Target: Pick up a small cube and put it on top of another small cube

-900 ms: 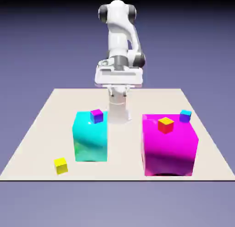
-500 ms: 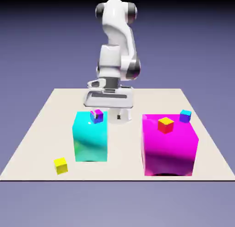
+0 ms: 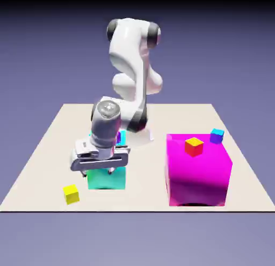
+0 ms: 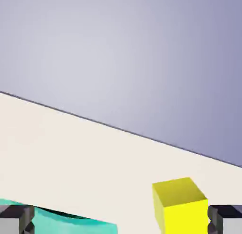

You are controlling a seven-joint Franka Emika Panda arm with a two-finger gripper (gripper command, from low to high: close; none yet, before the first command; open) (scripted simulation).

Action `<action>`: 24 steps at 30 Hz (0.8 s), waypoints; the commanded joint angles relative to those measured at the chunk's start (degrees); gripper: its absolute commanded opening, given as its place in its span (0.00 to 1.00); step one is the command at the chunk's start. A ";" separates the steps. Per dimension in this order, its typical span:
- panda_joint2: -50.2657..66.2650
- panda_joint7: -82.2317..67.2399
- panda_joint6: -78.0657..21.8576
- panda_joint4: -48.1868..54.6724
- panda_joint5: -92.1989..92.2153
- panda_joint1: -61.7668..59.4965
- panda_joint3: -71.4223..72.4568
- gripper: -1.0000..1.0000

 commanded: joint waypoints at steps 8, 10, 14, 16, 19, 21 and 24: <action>16.61 -6.49 -15.77 14.96 -3.71 -0.01 -3.86 0.50; 20.77 -8.11 -19.71 18.69 -4.63 -0.01 -4.82 0.50; 27.67 -10.81 -26.26 24.91 -6.17 -0.01 -6.43 0.50; 28.70 -11.89 -25.38 24.30 -4.28 1.53 -8.50 0.50; 31.77 -15.15 -22.73 22.47 1.40 6.14 -14.72 0.50; 33.82 -17.32 -20.96 21.25 5.18 9.21 -18.87 0.50; 36.89 -20.57 -18.31 19.42 10.86 13.83 -25.10 0.50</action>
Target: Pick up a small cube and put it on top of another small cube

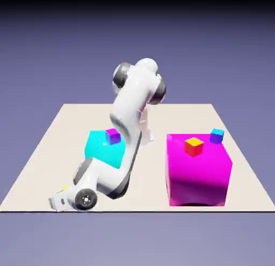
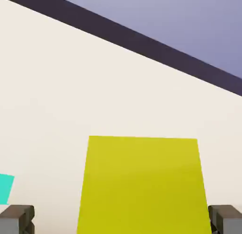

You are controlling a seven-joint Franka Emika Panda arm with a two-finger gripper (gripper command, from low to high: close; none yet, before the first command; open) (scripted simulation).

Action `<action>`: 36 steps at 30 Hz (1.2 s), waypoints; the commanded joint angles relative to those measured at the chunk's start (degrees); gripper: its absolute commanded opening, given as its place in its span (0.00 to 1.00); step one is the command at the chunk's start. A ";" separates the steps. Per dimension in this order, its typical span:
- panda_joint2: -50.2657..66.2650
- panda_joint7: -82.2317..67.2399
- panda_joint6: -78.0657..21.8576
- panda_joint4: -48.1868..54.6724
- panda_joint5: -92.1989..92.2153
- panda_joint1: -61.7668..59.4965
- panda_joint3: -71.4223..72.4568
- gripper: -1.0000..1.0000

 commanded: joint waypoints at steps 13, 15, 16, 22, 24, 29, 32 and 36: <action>-3.79 4.02 -3.27 2.26 -7.00 -5.69 7.68 0.00; -5.84 6.19 -5.04 3.48 -10.79 -8.77 11.83 0.00; -6.87 7.27 -5.92 4.09 -12.68 -10.31 13.91 0.00; -10.56 11.23 -2.97 4.96 -12.43 -10.32 17.29 0.00; -12.26 12.64 1.69 4.25 -8.23 -6.72 16.54 0.00; -22.06 15.19 8.25 -0.32 -4.01 3.66 24.36 0.00; -27.94 16.71 12.19 -3.07 -1.47 9.89 29.05 0.00; -35.78 18.75 17.44 -6.73 1.91 18.20 35.30 0.00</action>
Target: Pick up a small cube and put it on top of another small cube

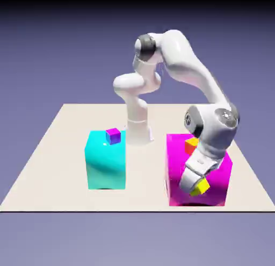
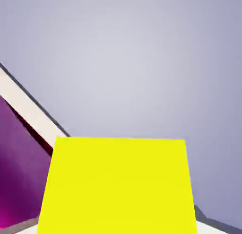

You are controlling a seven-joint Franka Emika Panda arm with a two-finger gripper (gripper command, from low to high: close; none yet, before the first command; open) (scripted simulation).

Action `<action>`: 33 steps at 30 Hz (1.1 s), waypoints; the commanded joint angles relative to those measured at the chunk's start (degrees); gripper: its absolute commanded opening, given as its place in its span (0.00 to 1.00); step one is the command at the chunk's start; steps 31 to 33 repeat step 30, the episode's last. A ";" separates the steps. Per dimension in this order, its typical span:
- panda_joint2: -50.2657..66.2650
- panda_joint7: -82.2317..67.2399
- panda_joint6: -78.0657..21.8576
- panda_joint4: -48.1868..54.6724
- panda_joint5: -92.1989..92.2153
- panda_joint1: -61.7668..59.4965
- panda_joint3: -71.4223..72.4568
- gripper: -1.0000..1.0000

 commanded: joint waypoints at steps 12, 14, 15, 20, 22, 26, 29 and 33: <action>-7.78 -5.74 -23.31 -4.30 -24.94 -6.41 23.30 0.00; -7.89 -7.10 -28.29 -4.46 -29.87 -8.89 26.41 0.00; -7.94 -7.78 -30.79 -4.55 -32.34 -10.13 27.97 0.00; -8.20 -11.19 -43.25 -4.97 -44.67 -16.33 35.75 0.00; -8.24 -11.60 -44.76 -5.02 -46.17 -17.08 36.69 0.00; -9.76 -9.78 -37.22 -13.31 -46.95 -20.37 35.39 0.00; -9.93 -9.58 -36.39 -14.23 -47.04 -20.74 35.25 1.00; -9.55 -10.03 -38.27 -12.16 -46.84 -19.92 35.57 1.00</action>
